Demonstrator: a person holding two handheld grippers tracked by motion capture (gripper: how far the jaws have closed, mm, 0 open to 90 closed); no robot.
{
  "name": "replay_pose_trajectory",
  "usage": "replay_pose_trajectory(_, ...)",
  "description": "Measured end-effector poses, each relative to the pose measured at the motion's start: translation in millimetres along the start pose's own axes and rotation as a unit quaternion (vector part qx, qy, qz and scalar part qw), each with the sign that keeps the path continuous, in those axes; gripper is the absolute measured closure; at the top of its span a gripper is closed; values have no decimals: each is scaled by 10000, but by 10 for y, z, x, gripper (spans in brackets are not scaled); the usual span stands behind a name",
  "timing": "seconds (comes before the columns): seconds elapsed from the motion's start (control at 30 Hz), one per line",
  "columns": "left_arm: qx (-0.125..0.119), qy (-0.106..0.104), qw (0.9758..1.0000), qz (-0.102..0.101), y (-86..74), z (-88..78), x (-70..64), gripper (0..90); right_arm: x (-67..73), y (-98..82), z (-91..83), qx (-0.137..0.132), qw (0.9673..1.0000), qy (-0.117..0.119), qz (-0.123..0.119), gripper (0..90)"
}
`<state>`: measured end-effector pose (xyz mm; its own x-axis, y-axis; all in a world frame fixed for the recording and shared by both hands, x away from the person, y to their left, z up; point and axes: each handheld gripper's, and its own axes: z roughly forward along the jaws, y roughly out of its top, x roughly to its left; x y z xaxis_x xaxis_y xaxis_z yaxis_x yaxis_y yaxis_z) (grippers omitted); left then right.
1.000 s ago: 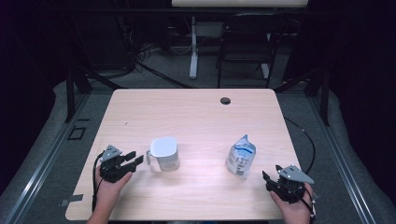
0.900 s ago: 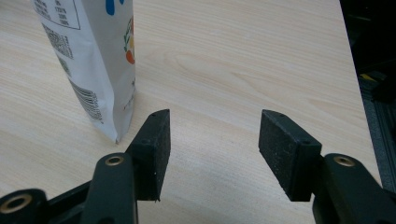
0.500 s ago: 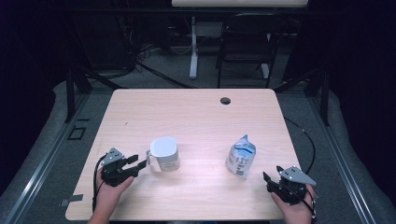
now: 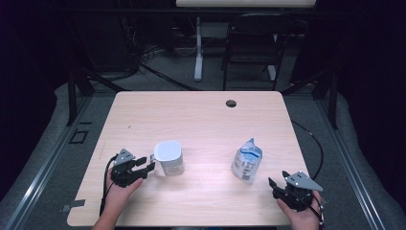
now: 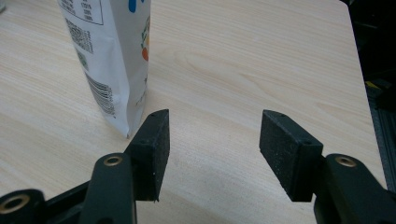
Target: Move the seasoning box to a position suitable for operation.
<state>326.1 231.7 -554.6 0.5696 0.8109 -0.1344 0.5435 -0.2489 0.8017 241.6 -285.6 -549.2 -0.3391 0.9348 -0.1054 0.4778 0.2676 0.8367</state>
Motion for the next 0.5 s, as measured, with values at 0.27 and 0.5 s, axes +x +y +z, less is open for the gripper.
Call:
replay_pose_trajectory(0.27, 87, 68, 9999, 57, 48, 94, -7, 578, -10, -12, -20, 14, 10000, 22, 8, 427)
replay_pose_trajectory(0.5, 160, 108, 9995, 240, 82, 149, -33, 630, -34, -40, -51, 35, 10000, 2, 56, 425)
